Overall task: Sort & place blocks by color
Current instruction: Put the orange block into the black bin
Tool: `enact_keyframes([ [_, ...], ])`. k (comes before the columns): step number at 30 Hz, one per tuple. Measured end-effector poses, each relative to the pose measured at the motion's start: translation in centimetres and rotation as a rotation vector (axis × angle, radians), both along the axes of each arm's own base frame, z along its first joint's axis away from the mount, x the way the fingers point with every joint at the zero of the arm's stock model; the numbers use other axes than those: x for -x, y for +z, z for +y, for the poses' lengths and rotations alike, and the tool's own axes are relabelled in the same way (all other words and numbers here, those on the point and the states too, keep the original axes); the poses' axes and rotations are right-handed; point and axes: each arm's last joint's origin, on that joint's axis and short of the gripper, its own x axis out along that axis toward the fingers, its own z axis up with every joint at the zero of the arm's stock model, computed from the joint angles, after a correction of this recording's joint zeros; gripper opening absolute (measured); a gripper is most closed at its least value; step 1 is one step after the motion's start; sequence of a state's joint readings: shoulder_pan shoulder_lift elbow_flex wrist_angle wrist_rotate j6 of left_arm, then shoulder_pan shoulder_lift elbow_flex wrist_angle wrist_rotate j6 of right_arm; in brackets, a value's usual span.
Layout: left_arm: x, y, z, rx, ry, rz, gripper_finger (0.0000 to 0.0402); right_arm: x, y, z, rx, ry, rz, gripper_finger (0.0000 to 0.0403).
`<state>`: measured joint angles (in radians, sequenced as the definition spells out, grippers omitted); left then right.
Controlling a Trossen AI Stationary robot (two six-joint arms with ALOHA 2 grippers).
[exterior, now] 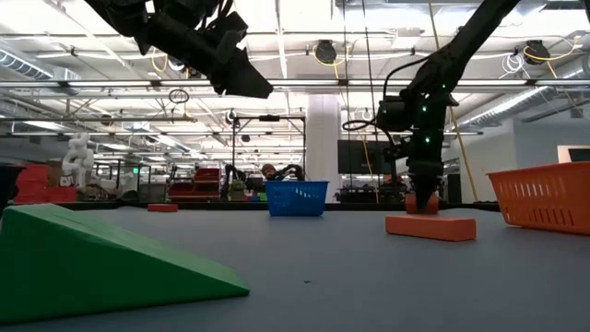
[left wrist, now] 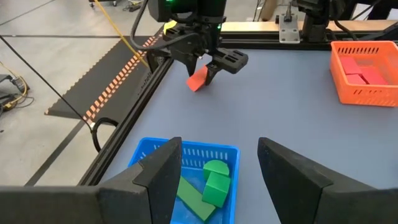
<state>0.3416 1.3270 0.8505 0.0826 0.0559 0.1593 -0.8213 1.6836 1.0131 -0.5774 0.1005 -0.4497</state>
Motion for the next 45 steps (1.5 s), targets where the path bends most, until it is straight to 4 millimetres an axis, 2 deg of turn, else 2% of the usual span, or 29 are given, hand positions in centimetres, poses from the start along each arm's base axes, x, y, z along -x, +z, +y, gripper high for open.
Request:
enact_keyframes([
  [12, 0.0, 0.0, 0.0, 0.001, 0.000, 0.002, 0.0214, 0.5, -0.7, 0.6, 0.034, -0.012, 0.037, 0.0123],
  [15, 0.0, -0.1, 0.0, 0.001, 0.000, 0.005, 0.0214, 0.4, 0.2, 1.2, 0.051, -0.007, 0.011, 0.0123],
  [19, 0.0, -0.1, 0.0, -0.023, -0.011, 0.013, 0.0214, -0.5, 3.0, 2.2, 0.112, 0.005, -0.159, 0.0123],
  [24, 0.0, -0.1, 0.0, -0.064, -0.028, 0.024, 0.0214, -2.0, 7.0, 4.5, 0.143, 0.057, -0.451, 0.0123],
  [28, 0.0, 0.0, 0.0, -0.075, -0.029, 0.019, 0.0214, -4.0, 10.1, 7.1, 0.144, 0.174, -0.730, 0.0123],
  [30, -0.1, 0.1, -0.2, -0.079, -0.034, 0.009, 0.0214, -5.1, 11.1, 8.6, 0.166, 0.242, -0.813, 0.0123],
  [36, -0.5, 0.5, -1.1, -0.056, -0.096, -0.043, 0.0214, -7.8, 11.1, 12.3, 0.213, 0.373, -0.859, 0.0123],
  [42, -1.1, 0.2, -2.1, -0.113, -0.163, -0.032, 0.0214, -9.9, 12.0, 14.7, 0.219, 0.433, -1.042, 0.0123],
  [45, -1.3, 0.3, -2.5, -0.140, -0.186, -0.039, 0.0214, -10.4, 11.9, 15.3, 0.214, 0.453, -1.070, 0.0123],
])
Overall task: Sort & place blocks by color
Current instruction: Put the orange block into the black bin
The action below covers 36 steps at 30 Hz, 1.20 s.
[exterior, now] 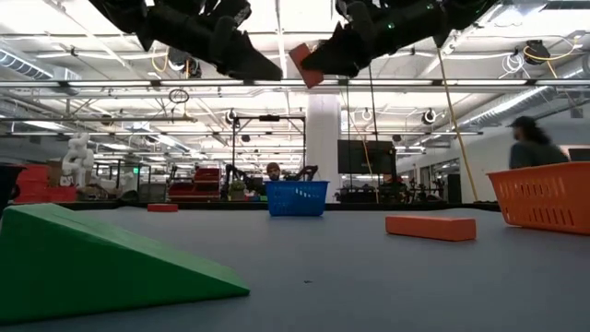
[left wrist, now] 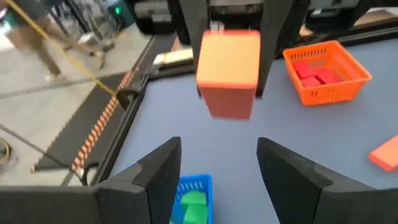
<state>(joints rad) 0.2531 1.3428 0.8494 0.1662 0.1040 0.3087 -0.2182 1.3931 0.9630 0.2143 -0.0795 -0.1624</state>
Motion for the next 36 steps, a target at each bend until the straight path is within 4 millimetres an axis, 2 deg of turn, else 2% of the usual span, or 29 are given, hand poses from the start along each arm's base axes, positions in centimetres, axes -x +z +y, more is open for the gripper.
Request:
enact_keyframes([
  [14, -0.5, 0.1, -0.3, -0.002, -0.012, -0.039, 0.0214, -2.0, -2.3, 0.2, -0.044, 0.007, 0.008, 0.0123],
  [33, -0.6, 0.2, -1.0, 0.011, -0.035, -0.046, 0.0214, -2.3, -1.8, 0.4, -0.050, 0.054, -0.061, 0.0123],
  [36, -0.7, 0.2, -1.2, 0.010, -0.037, -0.046, 0.0199, -2.3, -1.8, 0.4, -0.051, 0.057, -0.060, 0.0123],
])
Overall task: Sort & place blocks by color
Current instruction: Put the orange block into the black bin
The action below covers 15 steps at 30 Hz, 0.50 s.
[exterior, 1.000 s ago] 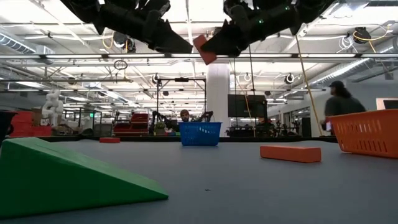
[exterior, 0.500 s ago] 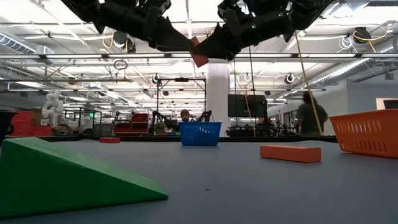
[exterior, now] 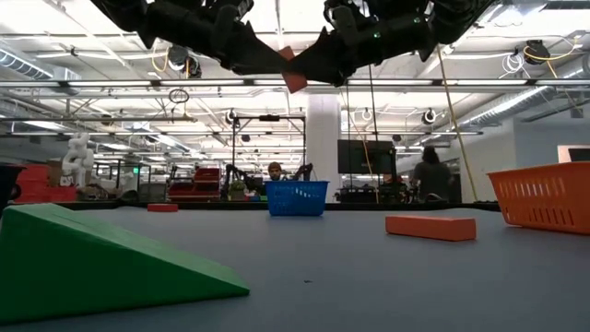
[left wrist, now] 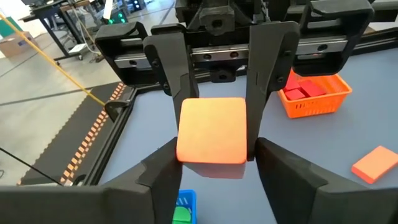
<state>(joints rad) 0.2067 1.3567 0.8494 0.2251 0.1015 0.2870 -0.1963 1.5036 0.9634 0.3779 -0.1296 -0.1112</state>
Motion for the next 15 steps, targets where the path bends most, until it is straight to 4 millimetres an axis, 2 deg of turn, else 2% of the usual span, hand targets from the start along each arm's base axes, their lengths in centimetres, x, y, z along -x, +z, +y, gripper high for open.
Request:
enact_keyframes([
  [4, 0.02, -0.07, -0.04, 0.021, 0.002, 0.006, 0.0145, 0.01, -0.04, 0.03, -0.001, 0.011, 0.001, 0.0123],
  [7, 0.06, -0.12, 0.01, 0.032, 0.004, 0.011, 0.0140, 0.02, -0.07, 0.03, -0.001, 0.009, 0.003, 0.0135],
  [12, 0.11, -0.10, 0.29, 0.006, 0.052, 0.013, 0.0129, 0.08, -0.14, -0.33, -0.024, -0.119, 0.009, 0.0239],
  [15, 0.18, -0.29, 0.36, 0.012, 0.047, 0.032, 0.0129, 0.16, -0.41, -0.32, -0.029, -0.142, 0.029, 0.0286],
])
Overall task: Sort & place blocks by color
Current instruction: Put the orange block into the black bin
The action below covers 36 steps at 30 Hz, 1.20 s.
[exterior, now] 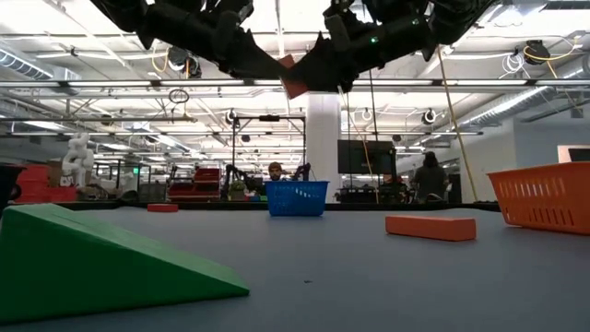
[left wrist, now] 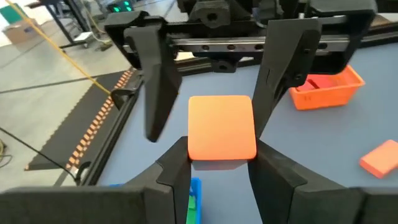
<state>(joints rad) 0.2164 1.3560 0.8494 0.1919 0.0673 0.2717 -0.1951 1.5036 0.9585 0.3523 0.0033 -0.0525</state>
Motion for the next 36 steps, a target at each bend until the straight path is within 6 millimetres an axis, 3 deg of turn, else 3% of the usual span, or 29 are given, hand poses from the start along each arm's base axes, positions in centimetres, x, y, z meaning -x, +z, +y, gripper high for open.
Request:
enact_keyframes([
  [6, 0.5, -0.7, 0.9, -0.013, 0.076, 0.088, 0.0129, 0.7, -2.0, 0.1, -0.007, 0.001, 0.065, 0.0327],
  [19, 3.2, -1.7, 1.5, 0.084, 0.308, 0.320, 0.0129, 2.6, -5.5, 0.5, 0.000, 0.005, 0.083, 0.0331],
  [26, 5.4, -1.3, -1.3, 0.256, 0.287, 0.443, 0.0129, 3.3, -5.9, 0.0, 0.006, -0.018, 0.084, 0.0329],
  [36, 9.8, 0.8, -7.8, 0.570, 0.173, 0.524, 0.0129, 3.5, -6.0, -0.6, 0.026, -0.027, 0.089, 0.0325],
])
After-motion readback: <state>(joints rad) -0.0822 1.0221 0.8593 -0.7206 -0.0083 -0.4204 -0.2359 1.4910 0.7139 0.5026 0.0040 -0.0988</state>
